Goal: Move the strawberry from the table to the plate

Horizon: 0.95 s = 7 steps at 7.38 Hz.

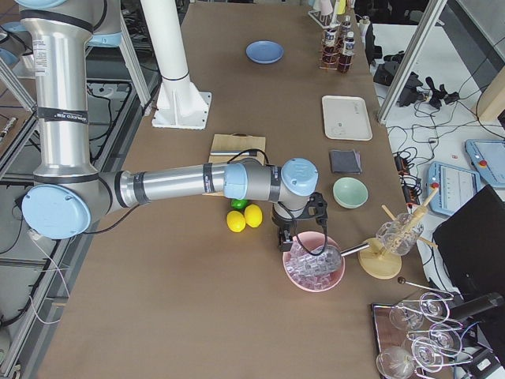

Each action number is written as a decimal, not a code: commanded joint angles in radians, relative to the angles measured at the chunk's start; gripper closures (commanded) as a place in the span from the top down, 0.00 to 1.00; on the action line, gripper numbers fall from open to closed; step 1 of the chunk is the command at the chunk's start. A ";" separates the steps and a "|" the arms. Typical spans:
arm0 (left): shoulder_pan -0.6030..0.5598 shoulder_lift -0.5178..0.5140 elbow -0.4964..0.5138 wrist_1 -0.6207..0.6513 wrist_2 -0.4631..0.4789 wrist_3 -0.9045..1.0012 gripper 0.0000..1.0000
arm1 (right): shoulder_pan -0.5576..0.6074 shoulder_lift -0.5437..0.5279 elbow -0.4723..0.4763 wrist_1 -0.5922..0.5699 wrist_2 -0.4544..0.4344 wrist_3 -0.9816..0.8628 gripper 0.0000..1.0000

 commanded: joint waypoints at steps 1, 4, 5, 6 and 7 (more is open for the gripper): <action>0.080 0.007 0.008 -0.121 -0.002 -0.119 0.97 | 0.000 -0.002 0.009 0.001 0.002 0.033 1.00; 0.140 0.028 0.116 -0.357 -0.002 -0.224 0.97 | 0.000 0.012 0.002 0.001 -0.004 0.032 1.00; 0.163 0.031 0.117 -0.384 0.003 -0.270 0.97 | 0.000 0.003 0.008 0.002 0.004 0.032 1.00; 0.198 0.030 0.125 -0.386 0.001 -0.275 0.97 | 0.000 0.006 0.002 0.004 0.004 0.032 1.00; 0.230 0.024 0.137 -0.387 -0.002 -0.292 0.97 | 0.000 0.000 0.002 0.016 0.001 0.029 1.00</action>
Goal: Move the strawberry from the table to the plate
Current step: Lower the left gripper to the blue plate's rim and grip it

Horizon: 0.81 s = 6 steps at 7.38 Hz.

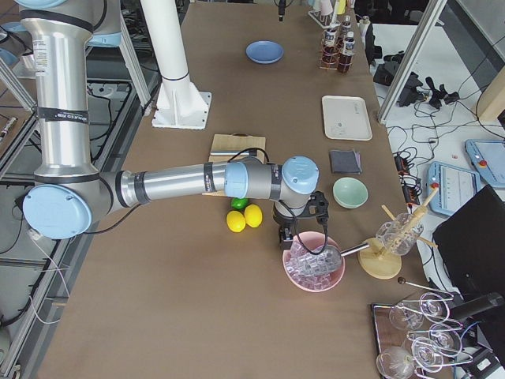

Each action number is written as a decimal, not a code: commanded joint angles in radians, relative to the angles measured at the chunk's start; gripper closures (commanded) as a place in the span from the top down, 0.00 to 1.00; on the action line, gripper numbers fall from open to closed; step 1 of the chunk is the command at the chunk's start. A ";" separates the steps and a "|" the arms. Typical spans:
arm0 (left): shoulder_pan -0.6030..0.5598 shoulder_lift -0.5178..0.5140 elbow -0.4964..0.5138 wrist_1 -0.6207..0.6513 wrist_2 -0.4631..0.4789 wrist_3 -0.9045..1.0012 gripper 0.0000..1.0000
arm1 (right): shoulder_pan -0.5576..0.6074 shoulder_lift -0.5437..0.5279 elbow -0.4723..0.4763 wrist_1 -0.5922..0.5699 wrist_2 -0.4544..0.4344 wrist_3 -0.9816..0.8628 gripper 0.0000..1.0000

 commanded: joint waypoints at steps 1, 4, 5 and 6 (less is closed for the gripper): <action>0.083 -0.009 0.016 -0.036 0.002 -0.112 0.97 | 0.000 -0.008 -0.005 0.041 -0.004 -0.004 1.00; 0.224 0.003 0.106 -0.315 0.059 -0.350 0.96 | 0.000 -0.021 -0.012 0.067 0.000 -0.001 1.00; 0.231 0.003 0.156 -0.387 0.068 -0.358 0.89 | 0.000 -0.021 -0.012 0.067 0.002 -0.001 1.00; 0.231 0.005 0.183 -0.437 0.067 -0.381 0.81 | 0.000 -0.021 -0.011 0.067 0.002 -0.001 1.00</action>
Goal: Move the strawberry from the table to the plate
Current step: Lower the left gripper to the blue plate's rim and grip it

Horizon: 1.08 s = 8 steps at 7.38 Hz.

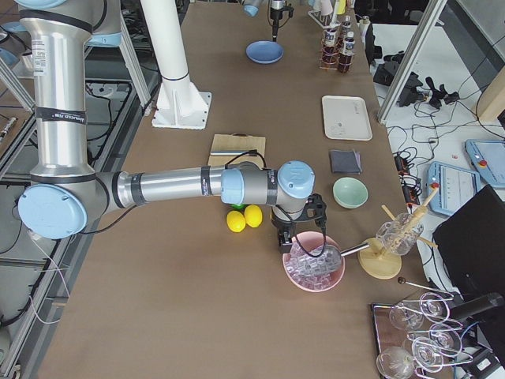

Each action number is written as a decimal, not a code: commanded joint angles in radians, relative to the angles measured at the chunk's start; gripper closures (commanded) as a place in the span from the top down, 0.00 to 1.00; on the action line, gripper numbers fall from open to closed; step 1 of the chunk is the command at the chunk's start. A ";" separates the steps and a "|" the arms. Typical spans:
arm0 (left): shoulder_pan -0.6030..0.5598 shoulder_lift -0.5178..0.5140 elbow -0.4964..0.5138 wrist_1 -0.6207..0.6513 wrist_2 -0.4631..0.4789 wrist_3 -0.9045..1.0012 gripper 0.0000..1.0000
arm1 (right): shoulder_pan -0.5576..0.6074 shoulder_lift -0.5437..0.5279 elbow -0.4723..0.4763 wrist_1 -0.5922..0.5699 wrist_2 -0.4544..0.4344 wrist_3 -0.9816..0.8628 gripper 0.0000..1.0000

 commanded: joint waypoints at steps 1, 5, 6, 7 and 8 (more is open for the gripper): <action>0.013 0.001 0.038 -0.091 0.001 -0.072 0.74 | 0.000 -0.002 0.001 0.001 0.001 0.000 1.00; 0.081 0.002 0.044 -0.156 0.007 -0.066 0.62 | 0.000 -0.005 0.002 0.011 0.000 0.000 1.00; 0.081 0.022 0.035 -0.167 0.005 -0.061 0.21 | 0.000 -0.005 0.007 0.011 0.001 0.002 1.00; 0.079 0.033 0.037 -0.189 0.001 -0.061 0.00 | 0.000 -0.007 0.011 0.011 0.001 0.000 1.00; 0.079 0.036 0.035 -0.197 -0.016 -0.061 0.00 | 0.000 -0.007 0.011 0.011 0.001 0.000 1.00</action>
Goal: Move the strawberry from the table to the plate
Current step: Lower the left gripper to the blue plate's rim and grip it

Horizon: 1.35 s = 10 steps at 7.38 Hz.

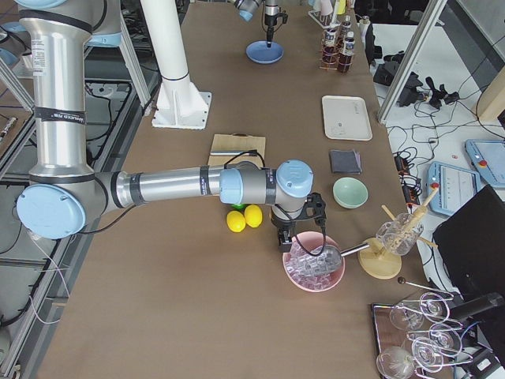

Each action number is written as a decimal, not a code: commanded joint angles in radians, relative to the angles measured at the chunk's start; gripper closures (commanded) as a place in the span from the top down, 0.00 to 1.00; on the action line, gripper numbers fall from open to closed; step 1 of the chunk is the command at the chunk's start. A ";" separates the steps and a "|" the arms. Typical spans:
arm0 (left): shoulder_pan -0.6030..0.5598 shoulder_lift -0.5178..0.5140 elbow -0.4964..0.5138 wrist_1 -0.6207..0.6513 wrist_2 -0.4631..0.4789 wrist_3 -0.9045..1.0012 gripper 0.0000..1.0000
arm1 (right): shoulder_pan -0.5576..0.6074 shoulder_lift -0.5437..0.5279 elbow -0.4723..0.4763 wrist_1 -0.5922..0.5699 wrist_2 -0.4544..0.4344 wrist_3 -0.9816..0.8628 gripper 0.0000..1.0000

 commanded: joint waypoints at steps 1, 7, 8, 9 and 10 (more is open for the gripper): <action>0.001 0.009 -0.003 -0.018 -0.021 -0.001 0.00 | 0.000 -0.001 0.007 0.000 0.000 0.000 1.00; 0.049 -0.242 -0.169 -0.022 -0.133 -0.578 0.00 | 0.000 -0.001 0.007 0.032 0.006 -0.057 1.00; 0.153 -0.307 -0.167 -0.019 -0.045 -0.675 0.00 | 0.000 -0.001 0.002 0.043 0.006 -0.054 1.00; 0.218 -0.370 -0.169 0.011 0.029 -0.762 0.00 | 0.000 -0.001 0.001 0.043 0.008 -0.051 1.00; 0.272 -0.460 -0.167 0.124 0.113 -0.778 0.00 | 0.000 -0.001 0.001 0.043 0.008 -0.051 1.00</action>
